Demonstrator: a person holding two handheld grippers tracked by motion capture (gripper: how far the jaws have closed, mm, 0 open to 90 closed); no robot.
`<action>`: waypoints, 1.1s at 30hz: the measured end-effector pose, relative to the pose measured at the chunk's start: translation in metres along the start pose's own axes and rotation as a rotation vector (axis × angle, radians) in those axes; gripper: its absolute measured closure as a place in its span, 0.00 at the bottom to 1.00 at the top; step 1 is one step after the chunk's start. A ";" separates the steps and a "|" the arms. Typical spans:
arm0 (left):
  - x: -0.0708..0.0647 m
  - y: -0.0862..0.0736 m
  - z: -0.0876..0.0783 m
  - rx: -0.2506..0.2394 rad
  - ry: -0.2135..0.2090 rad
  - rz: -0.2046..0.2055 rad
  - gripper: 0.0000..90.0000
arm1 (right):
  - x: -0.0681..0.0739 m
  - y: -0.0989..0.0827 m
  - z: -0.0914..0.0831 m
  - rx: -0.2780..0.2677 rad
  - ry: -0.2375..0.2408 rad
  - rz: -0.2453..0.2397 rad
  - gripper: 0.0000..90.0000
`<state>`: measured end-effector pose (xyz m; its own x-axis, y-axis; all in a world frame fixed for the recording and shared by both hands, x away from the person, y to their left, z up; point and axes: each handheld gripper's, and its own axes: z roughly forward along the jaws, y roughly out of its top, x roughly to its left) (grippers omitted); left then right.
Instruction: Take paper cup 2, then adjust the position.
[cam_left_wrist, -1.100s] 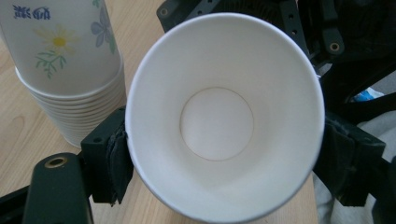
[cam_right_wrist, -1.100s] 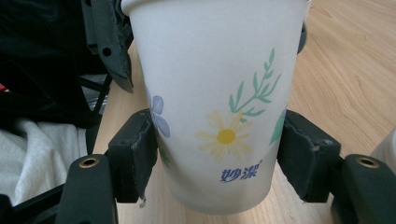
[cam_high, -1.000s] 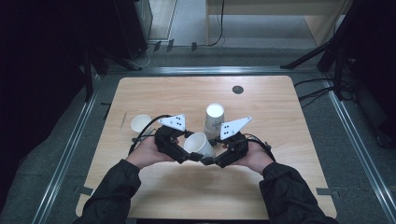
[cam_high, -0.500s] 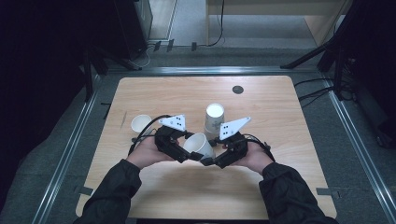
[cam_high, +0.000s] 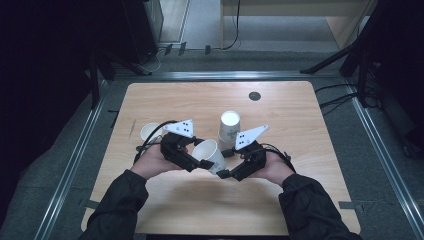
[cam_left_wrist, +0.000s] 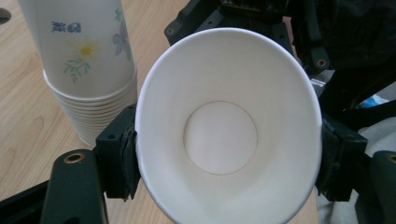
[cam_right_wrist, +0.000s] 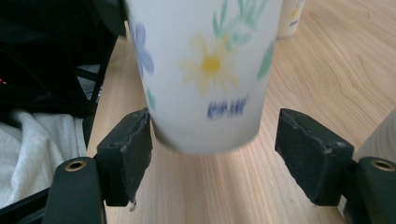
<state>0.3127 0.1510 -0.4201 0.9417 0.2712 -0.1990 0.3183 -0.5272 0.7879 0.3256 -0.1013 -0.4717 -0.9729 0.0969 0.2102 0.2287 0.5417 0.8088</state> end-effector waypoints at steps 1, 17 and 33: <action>0.001 0.000 -0.002 -0.004 0.000 -0.009 0.27 | 0.000 0.000 0.000 0.007 0.002 0.005 0.31; 0.007 -0.003 -0.019 0.023 0.031 -0.016 0.28 | -0.001 -0.005 -0.005 0.025 -0.041 0.005 0.30; 0.009 -0.017 -0.030 0.103 0.048 -0.005 0.28 | -0.001 -0.012 -0.012 0.049 -0.116 -0.018 0.26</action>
<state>0.3124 0.1868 -0.4179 0.9347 0.3106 -0.1730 0.3348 -0.6054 0.7221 0.3241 -0.1177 -0.4747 -0.9749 0.1816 0.1287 0.2122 0.5838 0.7837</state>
